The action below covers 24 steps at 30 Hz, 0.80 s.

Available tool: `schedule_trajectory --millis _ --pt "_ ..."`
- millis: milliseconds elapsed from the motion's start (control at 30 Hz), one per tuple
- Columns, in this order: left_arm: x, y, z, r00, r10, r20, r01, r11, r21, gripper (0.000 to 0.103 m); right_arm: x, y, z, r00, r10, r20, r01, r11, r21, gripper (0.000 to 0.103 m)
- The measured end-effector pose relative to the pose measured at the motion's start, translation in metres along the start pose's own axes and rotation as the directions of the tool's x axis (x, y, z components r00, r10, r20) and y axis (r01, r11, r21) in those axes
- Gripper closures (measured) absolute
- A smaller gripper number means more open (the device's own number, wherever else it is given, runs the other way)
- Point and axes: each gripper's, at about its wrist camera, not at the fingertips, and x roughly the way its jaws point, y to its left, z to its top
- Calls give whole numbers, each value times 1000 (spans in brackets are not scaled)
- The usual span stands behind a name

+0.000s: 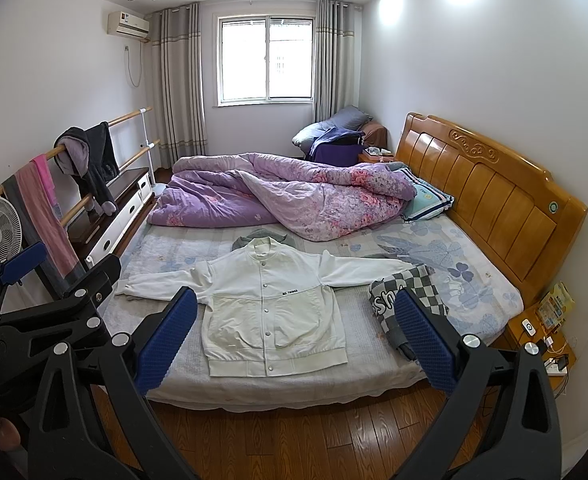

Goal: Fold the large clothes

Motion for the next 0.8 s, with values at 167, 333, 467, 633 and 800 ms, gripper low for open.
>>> schedule_trajectory --millis 167,333,467,633,800 --pt "0 0 0 1000 -1 1 1 1000 0 5 0 0 0 1000 0 1 0 1000 1 8" --pt "0 0 0 1000 -1 1 1 1000 0 5 -1 2 -1 1000 0 2 0 1000 0 8" --pt "0 0 0 1000 -1 1 1 1000 -1 5 -3 3 -3 1000 -2 2 2 1000 -2 8" --pt "0 0 0 1000 -2 1 2 1000 0 5 -19 -6 6 1000 -5 -3 5 1000 3 8" --pt "-13 -4 4 1000 -6 -1 6 1000 0 5 -18 2 8 1000 -14 -7 14 1000 2 8"
